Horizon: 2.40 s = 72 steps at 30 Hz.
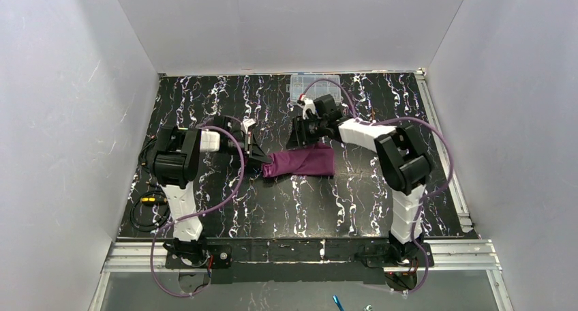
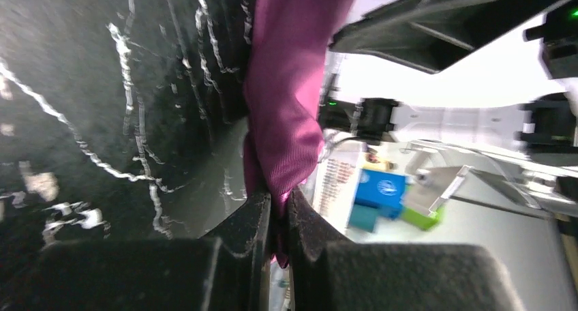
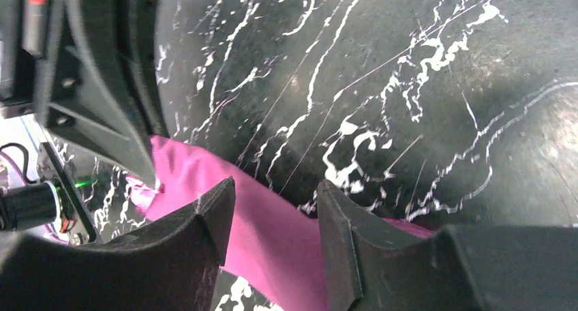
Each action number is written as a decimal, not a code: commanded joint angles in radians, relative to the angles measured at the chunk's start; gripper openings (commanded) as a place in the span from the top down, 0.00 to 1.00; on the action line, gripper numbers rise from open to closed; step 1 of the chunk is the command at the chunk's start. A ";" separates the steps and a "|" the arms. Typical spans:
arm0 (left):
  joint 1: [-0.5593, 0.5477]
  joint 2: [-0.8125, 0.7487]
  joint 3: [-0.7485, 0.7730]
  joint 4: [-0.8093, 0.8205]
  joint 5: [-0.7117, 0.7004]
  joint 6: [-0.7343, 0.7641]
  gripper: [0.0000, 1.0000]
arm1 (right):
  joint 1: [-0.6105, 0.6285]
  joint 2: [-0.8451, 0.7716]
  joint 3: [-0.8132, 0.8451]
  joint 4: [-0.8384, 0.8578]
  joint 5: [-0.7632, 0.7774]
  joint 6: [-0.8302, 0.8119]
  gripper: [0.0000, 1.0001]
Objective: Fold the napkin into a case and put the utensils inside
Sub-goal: Turn over the smaller rectangle-folded napkin at the center of the board, then pick up the fork from the corner of the board.
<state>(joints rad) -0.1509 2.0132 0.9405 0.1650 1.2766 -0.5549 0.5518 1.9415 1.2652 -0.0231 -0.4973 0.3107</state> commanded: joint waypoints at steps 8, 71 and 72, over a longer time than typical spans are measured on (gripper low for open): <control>0.036 -0.116 0.168 -0.858 -0.438 0.672 0.55 | 0.021 0.123 0.066 0.028 -0.038 -0.026 0.44; 0.071 -0.173 0.981 -1.131 -0.742 0.882 0.02 | -0.363 0.237 0.350 -0.375 0.592 -0.188 0.62; 0.071 -0.174 0.984 -1.131 -0.741 0.877 0.02 | -0.357 0.237 0.349 -0.380 0.601 -0.190 0.71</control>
<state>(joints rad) -0.0872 1.8301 1.8809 -0.9470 0.5098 0.3401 0.1741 2.1532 1.6005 -0.3695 0.0917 0.1295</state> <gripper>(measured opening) 0.982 0.416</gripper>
